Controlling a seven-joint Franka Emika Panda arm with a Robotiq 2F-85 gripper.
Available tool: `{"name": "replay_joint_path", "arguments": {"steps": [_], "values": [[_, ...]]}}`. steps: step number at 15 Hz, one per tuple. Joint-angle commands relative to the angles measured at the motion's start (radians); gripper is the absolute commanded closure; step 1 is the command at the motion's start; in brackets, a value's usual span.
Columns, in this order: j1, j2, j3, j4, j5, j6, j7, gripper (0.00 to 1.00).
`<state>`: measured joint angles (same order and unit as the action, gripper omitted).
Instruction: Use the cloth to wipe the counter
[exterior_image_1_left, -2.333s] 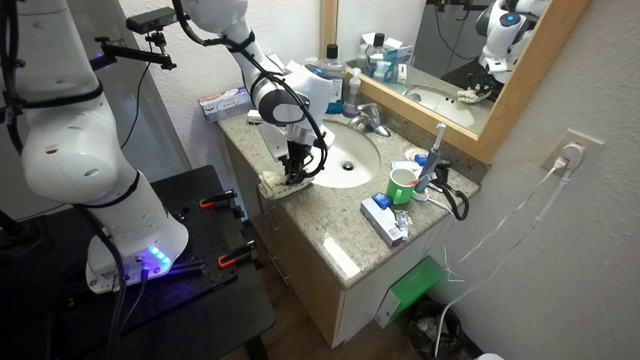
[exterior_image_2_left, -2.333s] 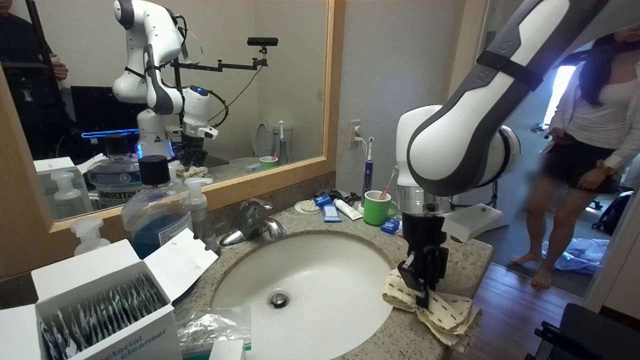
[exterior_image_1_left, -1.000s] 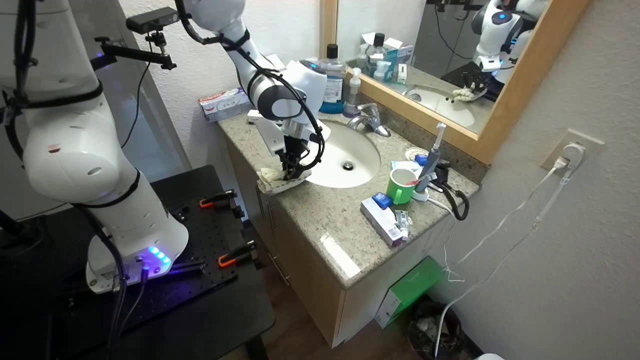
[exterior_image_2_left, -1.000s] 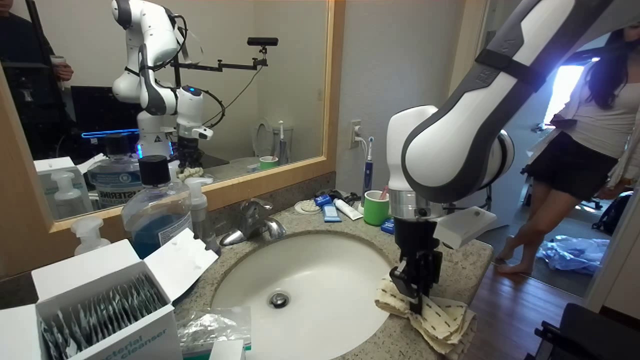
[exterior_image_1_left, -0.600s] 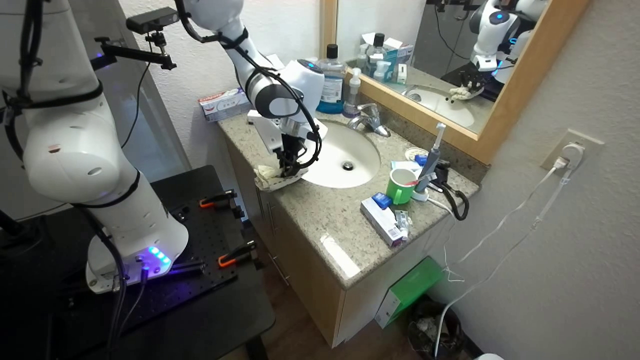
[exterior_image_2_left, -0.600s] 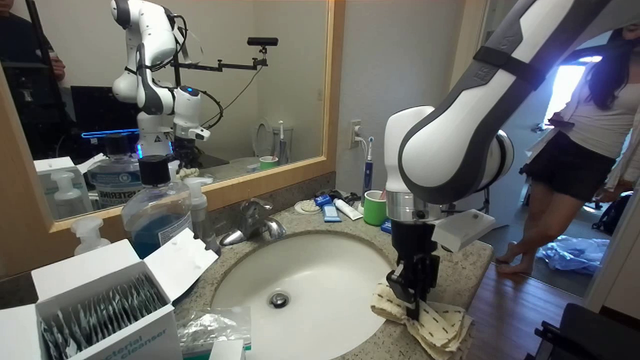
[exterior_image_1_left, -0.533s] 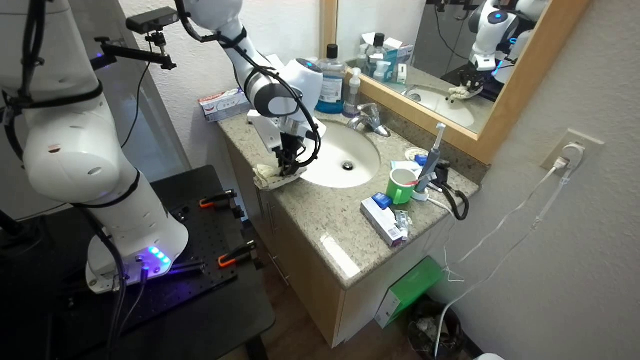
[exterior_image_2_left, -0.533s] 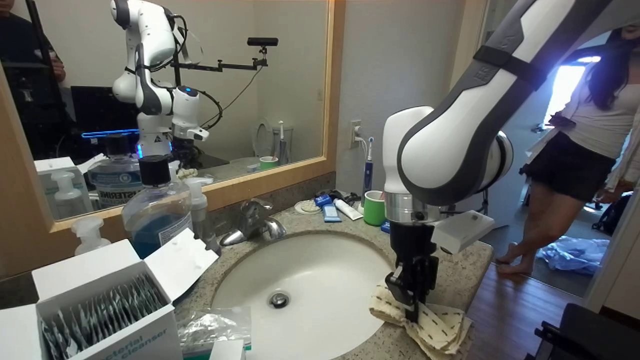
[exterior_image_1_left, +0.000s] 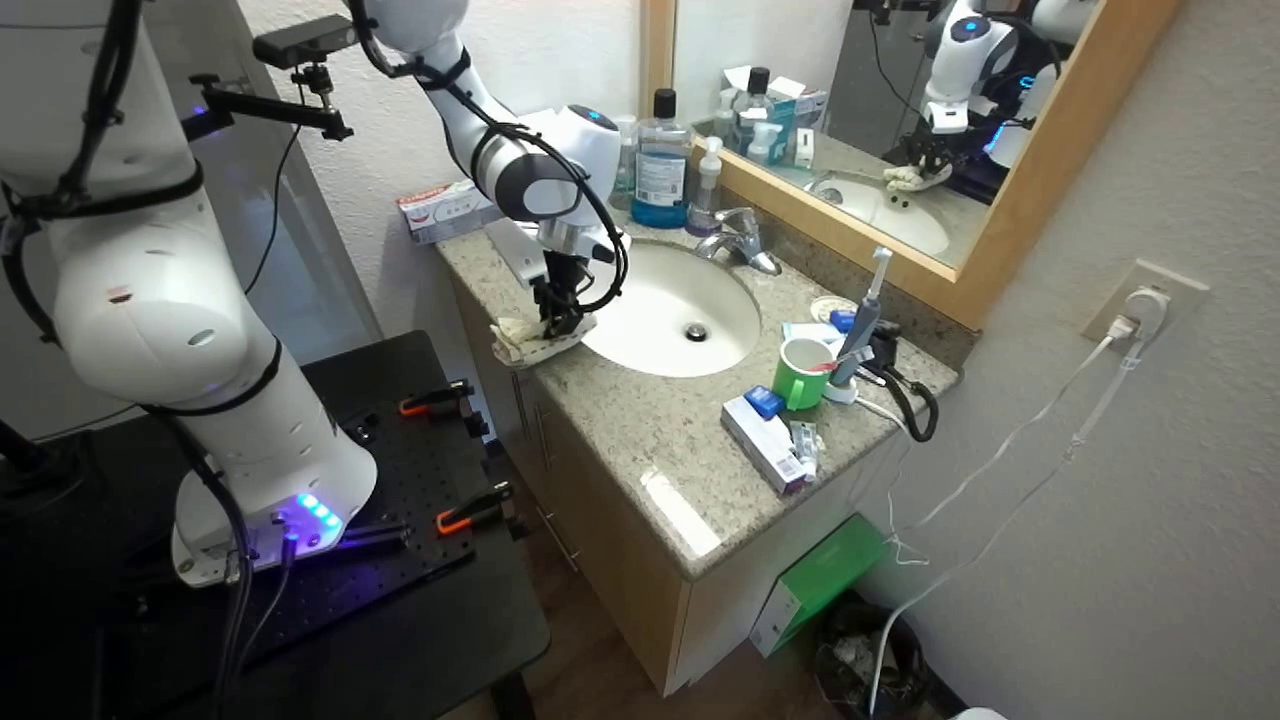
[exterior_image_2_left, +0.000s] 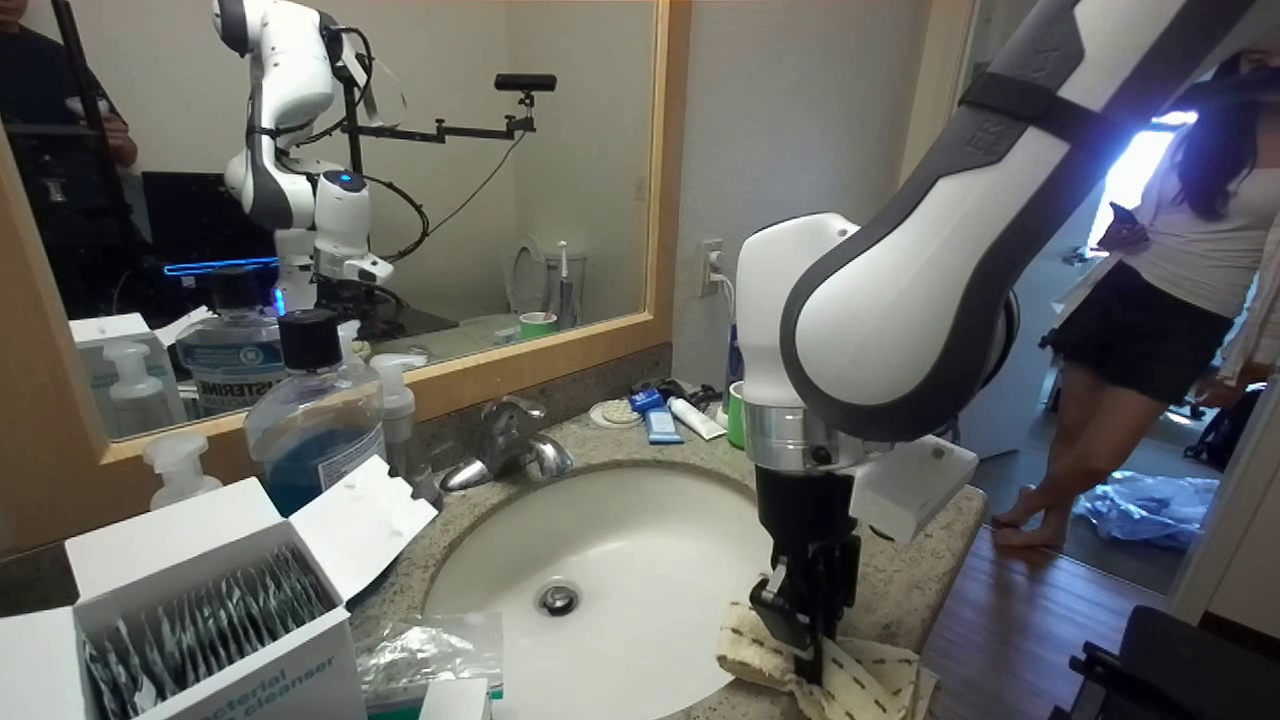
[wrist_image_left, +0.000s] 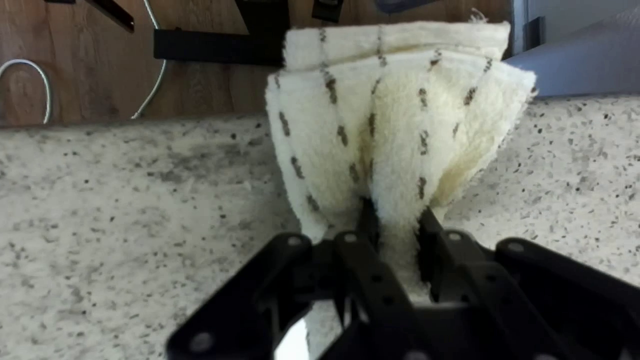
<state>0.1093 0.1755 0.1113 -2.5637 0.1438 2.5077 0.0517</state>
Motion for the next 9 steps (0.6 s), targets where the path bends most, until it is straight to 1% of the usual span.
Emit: {"name": "replay_joint_path", "arguments": {"steps": [1, 5, 6, 9], "values": [[0.001, 0.000, 0.003, 0.001, -0.001, -0.002, 0.005, 0.81], [0.003, 0.000, 0.004, 0.001, -0.002, -0.002, 0.010, 0.81], [0.003, 0.000, 0.004, 0.001, -0.002, -0.002, 0.010, 0.95], [0.022, 0.019, 0.019, 0.017, 0.001, 0.002, 0.038, 0.95]]}}
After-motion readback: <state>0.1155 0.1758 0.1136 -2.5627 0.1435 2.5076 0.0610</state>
